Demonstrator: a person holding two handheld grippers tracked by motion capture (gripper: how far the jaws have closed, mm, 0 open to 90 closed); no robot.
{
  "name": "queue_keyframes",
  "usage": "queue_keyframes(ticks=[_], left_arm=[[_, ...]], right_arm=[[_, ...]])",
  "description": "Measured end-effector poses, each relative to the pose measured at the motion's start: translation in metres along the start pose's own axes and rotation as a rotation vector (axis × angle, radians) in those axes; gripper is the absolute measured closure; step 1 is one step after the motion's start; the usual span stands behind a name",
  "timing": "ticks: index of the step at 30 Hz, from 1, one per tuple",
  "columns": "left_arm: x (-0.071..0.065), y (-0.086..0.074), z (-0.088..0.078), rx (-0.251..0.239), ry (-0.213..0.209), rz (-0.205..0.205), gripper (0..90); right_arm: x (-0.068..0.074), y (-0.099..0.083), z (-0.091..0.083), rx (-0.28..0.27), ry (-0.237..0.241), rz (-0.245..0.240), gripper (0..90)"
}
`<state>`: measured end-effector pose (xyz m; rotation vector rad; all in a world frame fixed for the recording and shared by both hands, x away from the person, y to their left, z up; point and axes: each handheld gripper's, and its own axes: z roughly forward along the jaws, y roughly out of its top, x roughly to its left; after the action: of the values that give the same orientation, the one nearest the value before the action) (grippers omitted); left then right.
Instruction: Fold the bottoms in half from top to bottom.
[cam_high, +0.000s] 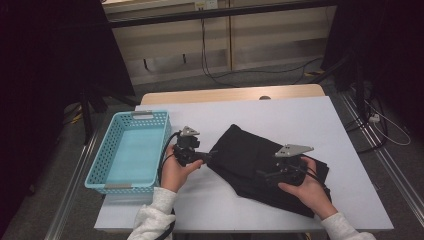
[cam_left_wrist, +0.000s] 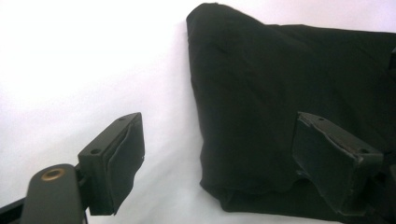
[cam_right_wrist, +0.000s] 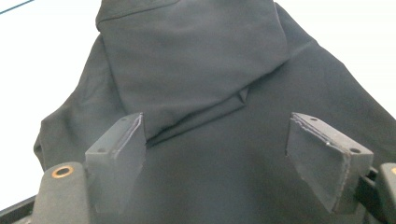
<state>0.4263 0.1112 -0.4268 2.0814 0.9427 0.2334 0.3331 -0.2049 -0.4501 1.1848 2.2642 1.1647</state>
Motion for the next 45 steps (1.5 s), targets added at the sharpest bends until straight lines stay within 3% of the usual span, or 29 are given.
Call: queue_keyframes(ticks=[13, 18, 20, 22, 28, 36, 40, 45], left_arm=[[0.007, -0.005, 0.0, 0.018, 0.015, -0.005, 14.8], [0.007, -0.005, -0.001, 0.014, 0.017, -0.009, 14.6], [0.008, -0.005, -0.002, 0.017, 0.019, -0.008, 14.6], [0.008, -0.005, -0.002, 0.009, 0.022, -0.012, 14.6], [0.008, -0.005, -0.002, 0.011, 0.023, -0.011, 14.6], [0.008, -0.005, -0.002, 0.019, 0.024, -0.006, 14.6], [0.008, -0.005, -0.002, 0.02, 0.025, -0.009, 14.6], [0.008, -0.005, -0.002, 0.019, 0.027, -0.008, 14.6]], right_arm=[[0.009, 0.002, 0.008, 0.009, 0.003, -0.017, 19.1], [0.014, 0.002, 0.011, 0.007, 0.019, -0.028, 26.3], [0.017, 0.003, 0.013, 0.011, 0.031, -0.04, 36.0], [0.019, 0.003, 0.014, 0.014, 0.036, -0.052, 39.4], [0.025, 0.004, 0.017, 0.012, 0.057, -0.074, 47.3], [0.033, 0.002, 0.027, 0.059, 0.078, -0.117, 57.1], [0.035, 0.001, 0.029, 0.069, 0.057, -0.139, 61.6], [0.032, 0.002, 0.029, 0.066, 0.057, -0.134, 75.7]])
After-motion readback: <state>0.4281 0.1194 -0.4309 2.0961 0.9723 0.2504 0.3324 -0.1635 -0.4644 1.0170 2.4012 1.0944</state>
